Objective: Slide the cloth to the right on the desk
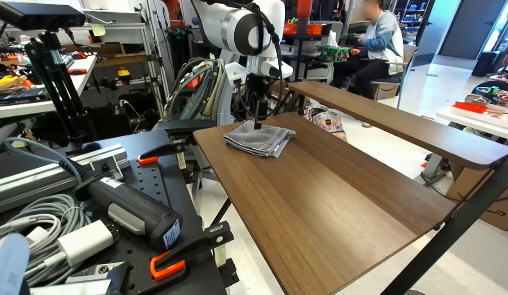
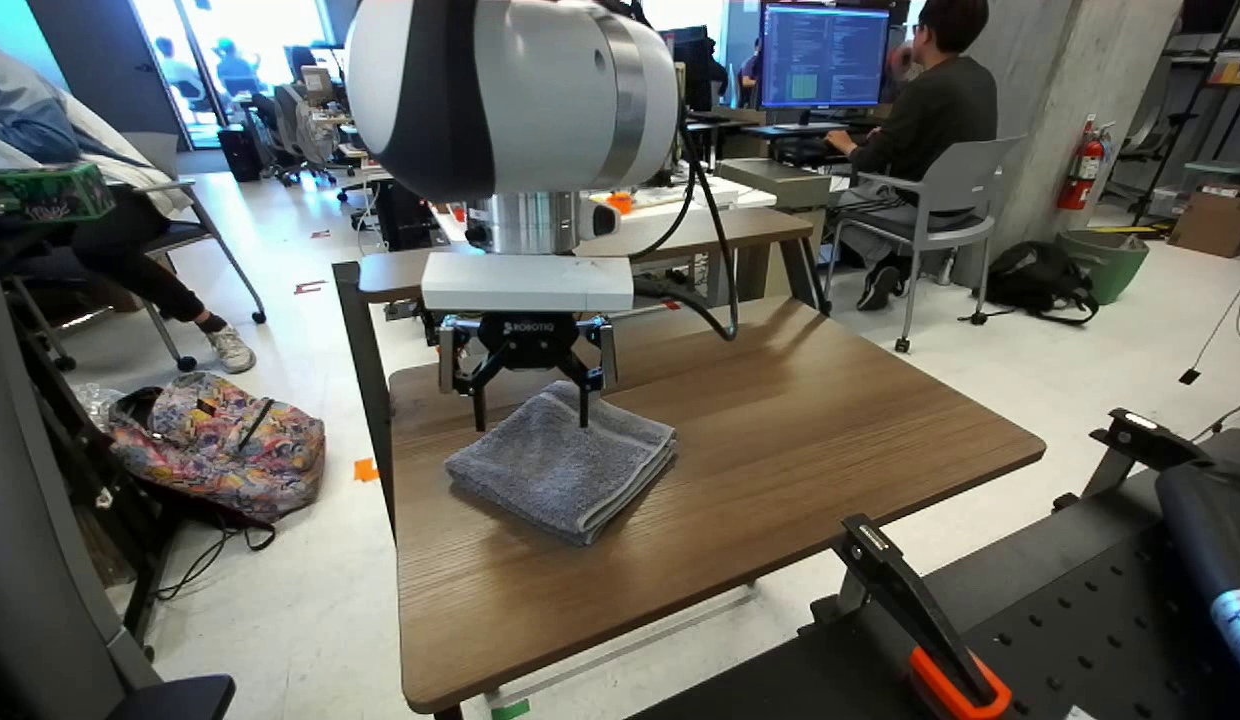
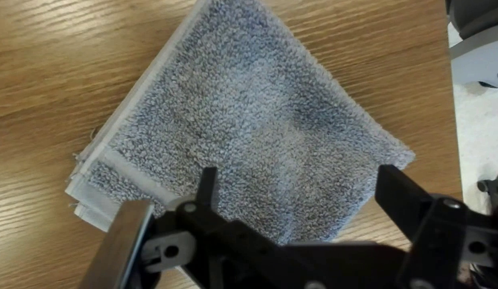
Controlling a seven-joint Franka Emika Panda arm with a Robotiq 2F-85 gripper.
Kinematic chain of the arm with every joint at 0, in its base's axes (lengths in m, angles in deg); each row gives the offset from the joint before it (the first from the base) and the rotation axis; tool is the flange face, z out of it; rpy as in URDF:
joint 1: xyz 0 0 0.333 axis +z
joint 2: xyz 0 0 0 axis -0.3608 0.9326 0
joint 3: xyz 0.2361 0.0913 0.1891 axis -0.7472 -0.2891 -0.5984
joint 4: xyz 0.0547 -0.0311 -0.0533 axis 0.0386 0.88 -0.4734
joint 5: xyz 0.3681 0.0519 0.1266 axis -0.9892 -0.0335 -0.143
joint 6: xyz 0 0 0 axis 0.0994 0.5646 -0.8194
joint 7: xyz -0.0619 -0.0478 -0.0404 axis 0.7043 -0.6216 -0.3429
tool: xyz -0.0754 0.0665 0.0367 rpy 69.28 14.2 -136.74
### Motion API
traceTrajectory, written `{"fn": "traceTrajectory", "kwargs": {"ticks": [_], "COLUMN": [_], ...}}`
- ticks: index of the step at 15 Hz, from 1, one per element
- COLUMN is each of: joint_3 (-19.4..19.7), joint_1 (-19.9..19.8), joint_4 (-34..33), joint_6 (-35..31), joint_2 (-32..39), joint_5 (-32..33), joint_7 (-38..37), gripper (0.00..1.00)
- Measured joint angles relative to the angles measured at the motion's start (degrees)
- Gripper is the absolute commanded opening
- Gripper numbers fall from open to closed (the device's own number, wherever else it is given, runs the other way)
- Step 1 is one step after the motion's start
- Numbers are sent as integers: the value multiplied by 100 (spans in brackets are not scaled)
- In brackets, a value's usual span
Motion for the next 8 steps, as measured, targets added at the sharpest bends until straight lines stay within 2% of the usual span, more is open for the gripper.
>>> {"fn": "traceTrajectory", "kwargs": {"ticks": [8], "joint_3": [162], "joint_1": [36], "joint_4": [-630], "joint_6": [25], "joint_2": [646], "joint_5": [0], "joint_7": [-136], "gripper": [100]}}
